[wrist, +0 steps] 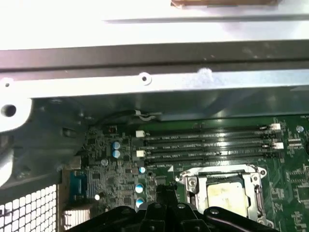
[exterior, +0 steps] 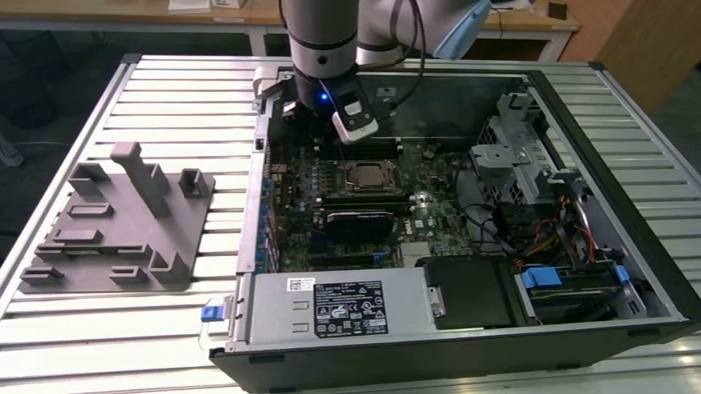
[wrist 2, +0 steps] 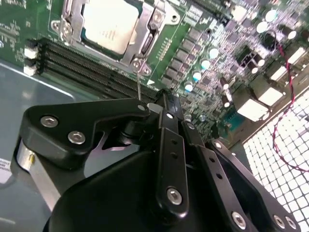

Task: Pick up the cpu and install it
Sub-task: 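Install the first cpu locking lever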

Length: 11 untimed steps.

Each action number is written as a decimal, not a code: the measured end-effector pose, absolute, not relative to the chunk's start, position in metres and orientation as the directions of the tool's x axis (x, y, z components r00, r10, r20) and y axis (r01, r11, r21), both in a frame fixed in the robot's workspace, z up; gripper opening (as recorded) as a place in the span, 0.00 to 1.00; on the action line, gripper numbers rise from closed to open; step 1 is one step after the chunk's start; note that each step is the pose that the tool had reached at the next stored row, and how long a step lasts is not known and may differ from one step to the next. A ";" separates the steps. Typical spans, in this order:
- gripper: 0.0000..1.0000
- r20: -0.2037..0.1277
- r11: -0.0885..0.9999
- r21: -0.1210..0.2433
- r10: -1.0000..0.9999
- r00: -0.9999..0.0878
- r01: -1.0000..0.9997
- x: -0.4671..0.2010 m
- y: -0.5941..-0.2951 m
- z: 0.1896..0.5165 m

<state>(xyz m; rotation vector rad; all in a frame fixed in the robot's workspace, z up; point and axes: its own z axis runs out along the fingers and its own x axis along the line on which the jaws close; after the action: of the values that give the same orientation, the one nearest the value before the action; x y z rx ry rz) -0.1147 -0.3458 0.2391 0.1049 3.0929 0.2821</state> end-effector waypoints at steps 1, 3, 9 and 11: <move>0.11 -0.027 0.980 0.190 0.070 -0.997 0.064 -0.115 -0.346 0.239; 0.11 -0.026 0.976 0.210 0.071 -0.997 0.064 -0.116 -0.346 0.239; 0.11 -0.023 0.966 0.251 0.072 -0.997 0.064 -0.116 -0.346 0.239; 0.11 -0.023 0.966 0.251 0.072 -0.997 0.064 -0.116 -0.346 0.239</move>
<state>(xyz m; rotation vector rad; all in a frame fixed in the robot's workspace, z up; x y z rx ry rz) -0.1159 -0.3459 0.2391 0.1066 3.0833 0.3929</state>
